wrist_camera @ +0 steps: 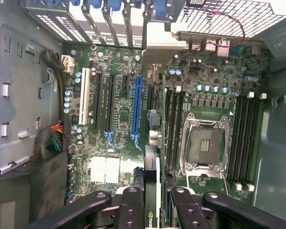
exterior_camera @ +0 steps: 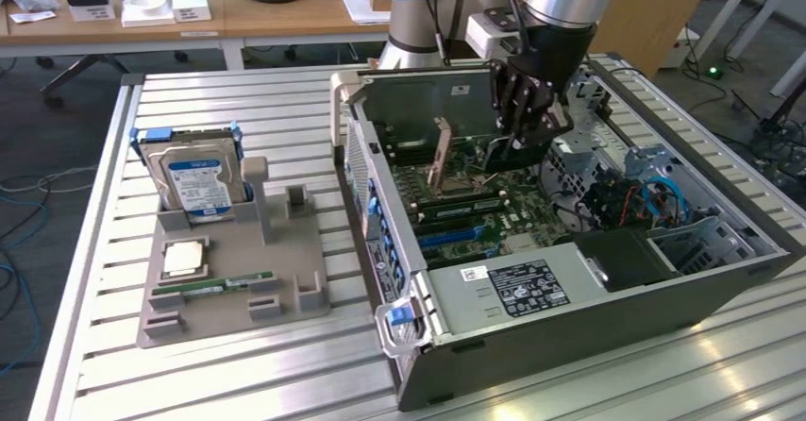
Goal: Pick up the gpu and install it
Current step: 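Insert the gpu into the slot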
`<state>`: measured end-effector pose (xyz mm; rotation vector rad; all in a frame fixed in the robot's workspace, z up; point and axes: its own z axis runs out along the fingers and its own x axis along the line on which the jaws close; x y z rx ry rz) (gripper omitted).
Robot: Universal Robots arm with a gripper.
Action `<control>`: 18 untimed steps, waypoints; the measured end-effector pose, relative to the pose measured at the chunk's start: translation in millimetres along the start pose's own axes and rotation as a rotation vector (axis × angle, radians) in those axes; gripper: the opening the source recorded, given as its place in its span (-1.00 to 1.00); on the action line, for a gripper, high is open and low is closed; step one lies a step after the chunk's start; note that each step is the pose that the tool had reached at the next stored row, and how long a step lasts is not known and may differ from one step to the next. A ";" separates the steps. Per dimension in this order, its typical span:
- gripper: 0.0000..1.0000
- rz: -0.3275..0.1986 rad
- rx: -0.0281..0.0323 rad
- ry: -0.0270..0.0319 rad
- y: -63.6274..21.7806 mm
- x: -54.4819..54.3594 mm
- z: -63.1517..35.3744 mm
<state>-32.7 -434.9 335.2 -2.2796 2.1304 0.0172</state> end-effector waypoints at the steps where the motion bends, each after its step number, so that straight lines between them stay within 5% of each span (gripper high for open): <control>1: -0.47 0.000 -0.0001 0.0001 0.0 0.0 1.2; 18: -0.47 0.000 -0.0001 0.0001 0.8 0.3 16.2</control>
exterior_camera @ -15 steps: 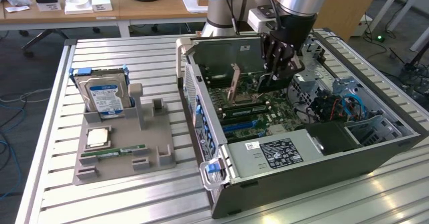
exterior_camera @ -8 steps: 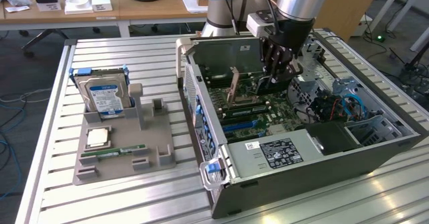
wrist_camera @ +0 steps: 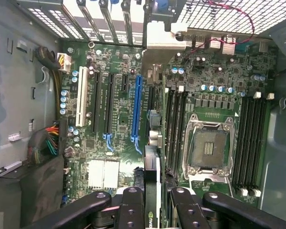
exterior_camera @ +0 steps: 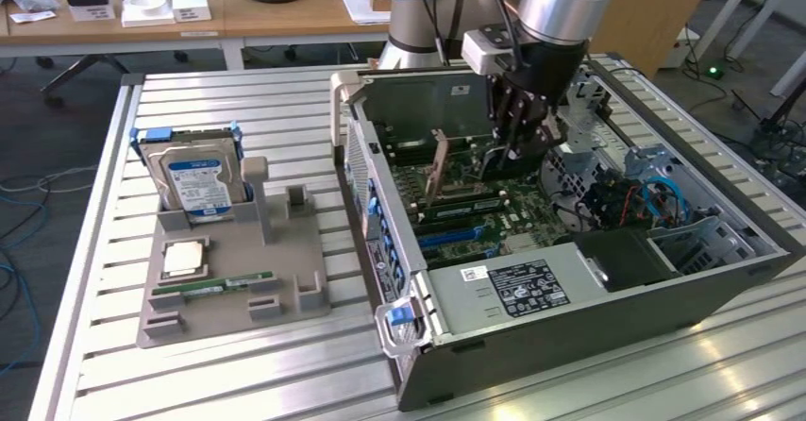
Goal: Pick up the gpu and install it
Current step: 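Insert the gpu into the slot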
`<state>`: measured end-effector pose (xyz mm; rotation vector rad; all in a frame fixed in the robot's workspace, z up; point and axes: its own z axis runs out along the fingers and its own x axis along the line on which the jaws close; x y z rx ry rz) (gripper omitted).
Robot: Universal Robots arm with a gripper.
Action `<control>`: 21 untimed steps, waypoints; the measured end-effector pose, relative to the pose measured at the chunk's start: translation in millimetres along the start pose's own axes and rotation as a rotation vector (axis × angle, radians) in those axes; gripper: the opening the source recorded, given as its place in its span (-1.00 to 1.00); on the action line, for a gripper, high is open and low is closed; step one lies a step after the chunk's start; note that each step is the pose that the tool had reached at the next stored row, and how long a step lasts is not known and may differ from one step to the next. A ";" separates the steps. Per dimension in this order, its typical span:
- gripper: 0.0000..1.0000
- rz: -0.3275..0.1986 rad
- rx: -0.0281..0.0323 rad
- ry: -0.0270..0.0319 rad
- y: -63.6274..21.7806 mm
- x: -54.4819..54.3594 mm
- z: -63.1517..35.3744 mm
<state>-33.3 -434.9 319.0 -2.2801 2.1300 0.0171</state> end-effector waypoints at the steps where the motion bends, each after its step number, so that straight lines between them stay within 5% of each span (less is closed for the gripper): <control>1: -0.47 0.000 0.0000 -0.0001 0.1 0.0 1.3; 21: -0.47 0.000 0.0016 0.0001 3.5 0.4 19.5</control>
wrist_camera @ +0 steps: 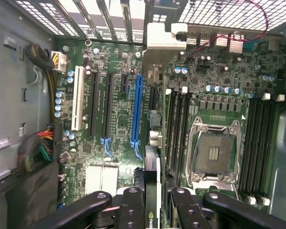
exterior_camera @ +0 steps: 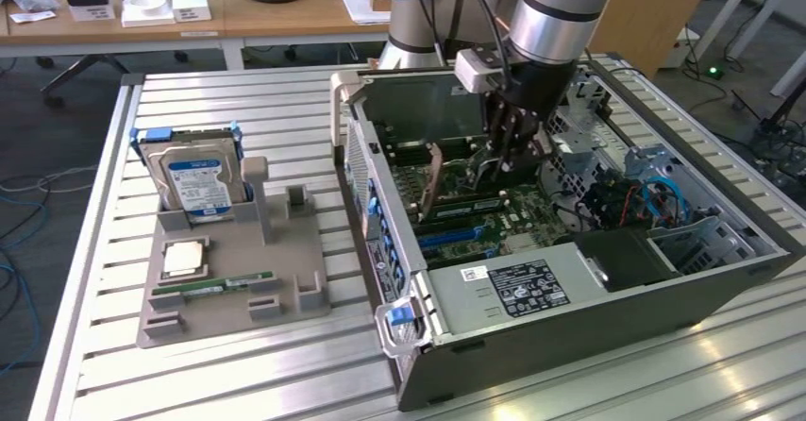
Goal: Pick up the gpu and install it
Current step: 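Insert the gpu into the slot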
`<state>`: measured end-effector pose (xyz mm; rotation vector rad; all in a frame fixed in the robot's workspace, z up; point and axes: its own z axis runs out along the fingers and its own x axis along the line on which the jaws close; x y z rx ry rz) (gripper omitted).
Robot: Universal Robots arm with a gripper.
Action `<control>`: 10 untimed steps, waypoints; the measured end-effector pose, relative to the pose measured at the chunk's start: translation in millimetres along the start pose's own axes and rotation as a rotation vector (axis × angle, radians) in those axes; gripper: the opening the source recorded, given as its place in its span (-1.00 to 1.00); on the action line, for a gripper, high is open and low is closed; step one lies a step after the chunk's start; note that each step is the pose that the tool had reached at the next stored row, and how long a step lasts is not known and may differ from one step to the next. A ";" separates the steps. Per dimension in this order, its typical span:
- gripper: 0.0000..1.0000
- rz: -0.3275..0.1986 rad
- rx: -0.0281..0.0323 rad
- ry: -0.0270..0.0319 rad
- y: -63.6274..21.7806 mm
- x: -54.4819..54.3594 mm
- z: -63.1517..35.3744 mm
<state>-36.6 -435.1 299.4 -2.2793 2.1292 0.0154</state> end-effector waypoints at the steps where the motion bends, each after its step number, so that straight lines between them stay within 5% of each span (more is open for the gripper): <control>1: -0.47 0.000 0.0001 -0.0001 0.5 0.0 1.8; 10: -0.47 0.042 0.0011 0.0004 2.1 0.4 6.7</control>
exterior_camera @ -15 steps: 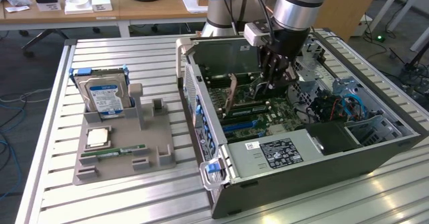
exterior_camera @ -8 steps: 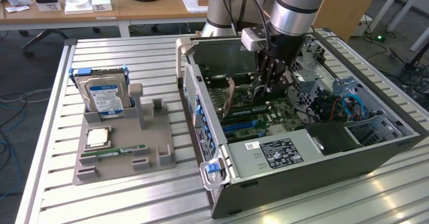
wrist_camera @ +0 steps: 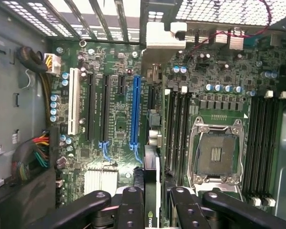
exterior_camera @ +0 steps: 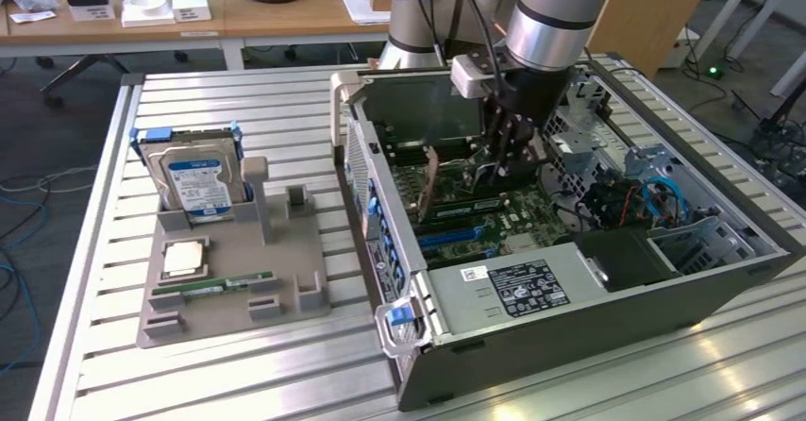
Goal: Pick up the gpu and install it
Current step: 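Insert the gpu into the slot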
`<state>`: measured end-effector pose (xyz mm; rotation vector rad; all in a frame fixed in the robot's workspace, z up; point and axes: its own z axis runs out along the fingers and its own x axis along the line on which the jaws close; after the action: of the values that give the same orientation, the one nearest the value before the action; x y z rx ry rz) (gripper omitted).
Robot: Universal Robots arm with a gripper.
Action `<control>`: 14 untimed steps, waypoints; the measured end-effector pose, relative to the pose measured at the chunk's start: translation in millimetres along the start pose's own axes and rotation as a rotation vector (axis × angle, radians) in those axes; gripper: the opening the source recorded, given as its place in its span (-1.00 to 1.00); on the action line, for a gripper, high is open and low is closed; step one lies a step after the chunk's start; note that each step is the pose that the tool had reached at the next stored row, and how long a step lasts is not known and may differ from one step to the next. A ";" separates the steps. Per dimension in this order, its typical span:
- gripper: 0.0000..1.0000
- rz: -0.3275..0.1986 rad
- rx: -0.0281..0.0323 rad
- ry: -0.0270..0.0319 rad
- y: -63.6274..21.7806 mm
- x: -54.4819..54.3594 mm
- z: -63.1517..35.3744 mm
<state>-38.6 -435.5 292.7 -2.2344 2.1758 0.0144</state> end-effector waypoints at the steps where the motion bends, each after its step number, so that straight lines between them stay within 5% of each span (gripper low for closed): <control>1: -0.47 0.008 0.0001 0.0000 0.0 0.1 0.2; 14: -0.47 0.057 0.0012 0.0008 1.3 5.5 3.5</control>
<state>-39.8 -440.9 289.0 -2.1712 2.2389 0.0133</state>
